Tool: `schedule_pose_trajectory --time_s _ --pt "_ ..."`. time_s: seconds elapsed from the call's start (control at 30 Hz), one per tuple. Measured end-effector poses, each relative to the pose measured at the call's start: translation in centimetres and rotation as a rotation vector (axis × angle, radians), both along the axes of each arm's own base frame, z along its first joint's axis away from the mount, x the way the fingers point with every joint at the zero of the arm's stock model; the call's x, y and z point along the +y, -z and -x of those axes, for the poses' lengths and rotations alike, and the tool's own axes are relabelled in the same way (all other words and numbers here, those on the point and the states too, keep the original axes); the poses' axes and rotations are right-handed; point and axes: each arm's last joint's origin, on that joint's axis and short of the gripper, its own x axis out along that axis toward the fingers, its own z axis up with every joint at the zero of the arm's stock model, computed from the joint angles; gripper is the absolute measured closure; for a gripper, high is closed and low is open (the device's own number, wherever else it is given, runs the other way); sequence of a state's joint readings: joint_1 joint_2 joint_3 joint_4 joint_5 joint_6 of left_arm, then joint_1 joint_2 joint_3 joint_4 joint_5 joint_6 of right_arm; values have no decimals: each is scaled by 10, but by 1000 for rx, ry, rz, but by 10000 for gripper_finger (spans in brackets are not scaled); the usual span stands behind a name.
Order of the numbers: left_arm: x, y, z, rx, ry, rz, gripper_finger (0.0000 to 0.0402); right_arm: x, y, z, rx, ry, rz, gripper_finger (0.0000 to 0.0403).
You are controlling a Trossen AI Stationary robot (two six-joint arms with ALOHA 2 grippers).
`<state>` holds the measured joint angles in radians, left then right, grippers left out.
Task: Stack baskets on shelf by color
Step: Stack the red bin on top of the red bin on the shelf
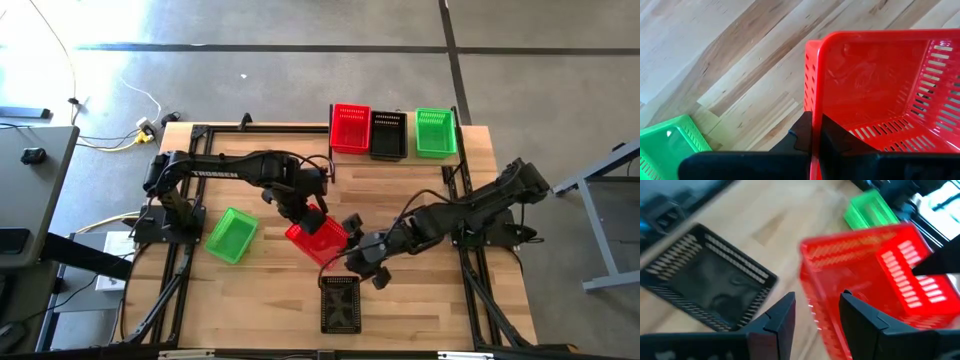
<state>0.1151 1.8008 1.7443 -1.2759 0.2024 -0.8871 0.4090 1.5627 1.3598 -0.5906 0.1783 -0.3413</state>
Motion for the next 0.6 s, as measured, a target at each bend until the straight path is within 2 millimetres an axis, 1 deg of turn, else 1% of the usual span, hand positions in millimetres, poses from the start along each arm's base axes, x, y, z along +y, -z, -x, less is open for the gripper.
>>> schedule_pose_trajectory --time_s 0.13,0.43,0.5,0.6 --pt "-3 0 0 -3 19 0 401 -4 7 -6 13 40 36 265" --pt "-4 0 -1 -14 42 -3 401 -5 23 -9 116 82 2 266" --pt "-4 0 -2 -23 50 -7 401 -4 26 -11 128 92 -2 275" --pt "-4 0 -2 -26 54 -9 401 -4 29 -12 137 111 -12 309"
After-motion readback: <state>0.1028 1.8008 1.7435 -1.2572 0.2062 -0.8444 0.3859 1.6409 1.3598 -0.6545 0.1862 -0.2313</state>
